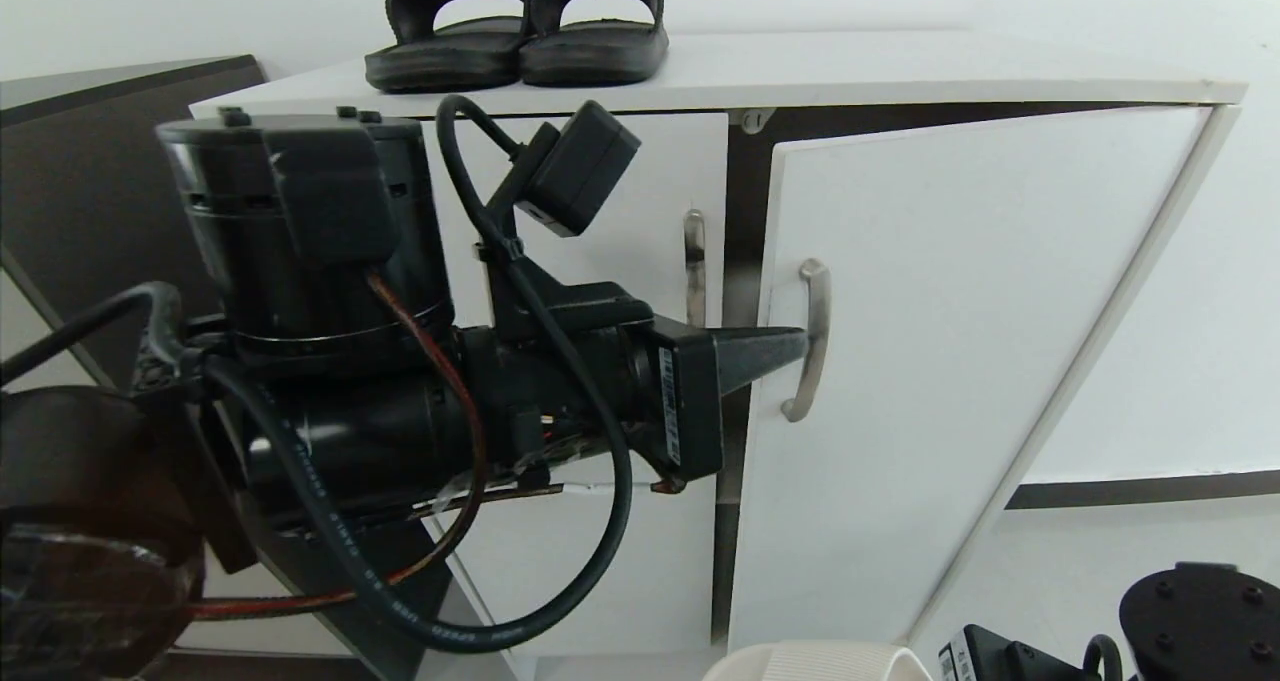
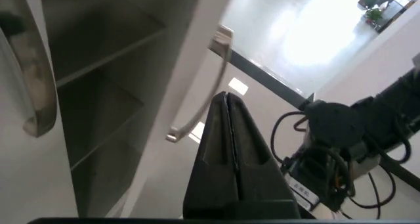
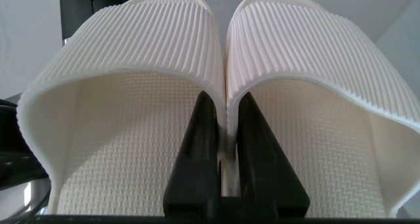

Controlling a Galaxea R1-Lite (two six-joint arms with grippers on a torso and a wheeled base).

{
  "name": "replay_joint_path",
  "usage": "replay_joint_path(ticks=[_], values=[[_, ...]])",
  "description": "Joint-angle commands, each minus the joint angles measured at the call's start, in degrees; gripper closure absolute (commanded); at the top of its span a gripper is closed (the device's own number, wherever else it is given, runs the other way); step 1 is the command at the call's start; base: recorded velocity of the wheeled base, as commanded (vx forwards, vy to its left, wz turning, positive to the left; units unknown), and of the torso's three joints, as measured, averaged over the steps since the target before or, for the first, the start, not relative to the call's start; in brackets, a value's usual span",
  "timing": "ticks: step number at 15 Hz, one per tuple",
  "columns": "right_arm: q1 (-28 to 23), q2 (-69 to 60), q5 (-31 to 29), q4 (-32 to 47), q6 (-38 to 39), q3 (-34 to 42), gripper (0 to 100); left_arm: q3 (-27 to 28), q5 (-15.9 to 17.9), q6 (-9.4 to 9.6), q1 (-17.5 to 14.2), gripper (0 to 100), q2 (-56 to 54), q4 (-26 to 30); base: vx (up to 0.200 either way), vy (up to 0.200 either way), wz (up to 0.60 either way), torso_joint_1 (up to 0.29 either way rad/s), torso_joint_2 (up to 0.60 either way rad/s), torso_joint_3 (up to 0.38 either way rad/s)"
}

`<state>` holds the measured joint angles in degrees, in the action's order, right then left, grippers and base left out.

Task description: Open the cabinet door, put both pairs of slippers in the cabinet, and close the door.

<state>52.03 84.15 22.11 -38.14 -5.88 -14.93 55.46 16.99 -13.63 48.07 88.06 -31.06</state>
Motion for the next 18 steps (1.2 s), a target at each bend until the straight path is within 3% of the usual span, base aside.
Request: replay_joint_path(ticks=[1, 3, 6, 12, 14, 18], values=[[0.0, -0.04, 0.03, 0.0, -0.01, -0.01, 100, -2.81, 0.14, -0.08, 0.45, 100, -5.1, -0.05, 0.0, 0.0, 0.0, 0.0, 0.0, 0.0], [0.0, -0.04, 0.03, 0.09, -0.01, -0.01, 100, -2.63, 0.14, -1.22, 0.01, 100, -6.06, -0.14, 0.0, 0.0, 0.0, 0.0, 0.0, 0.0], [0.0, 0.05, -0.05, 0.0, -0.01, -0.01, 100, -0.35, 0.41, -3.77, -4.21, 100, -4.31, -2.25, 0.0, 0.0, 0.0, 0.0, 0.0, 0.0], [0.0, -0.04, -0.05, 0.0, -0.01, -0.01, 100, 6.6, -1.0, -3.95, -6.41, 100, 2.37, -2.6, 0.0, 0.0, 0.0, 0.0, 0.0, 0.0], [0.09, -0.04, -0.14, 0.0, -0.01, -0.01, 100, 8.62, -4.25, -4.12, -7.02, 100, 4.13, -2.51, 0.0, 0.0, 0.0, 0.0, 0.0, 0.0], [0.09, -0.04, -0.14, 0.0, -0.1, -0.01, 100, 10.55, -4.51, -4.21, -7.64, 100, 5.71, -2.25, 0.0, 0.0, 0.0, 0.0, 0.0, 0.0]])
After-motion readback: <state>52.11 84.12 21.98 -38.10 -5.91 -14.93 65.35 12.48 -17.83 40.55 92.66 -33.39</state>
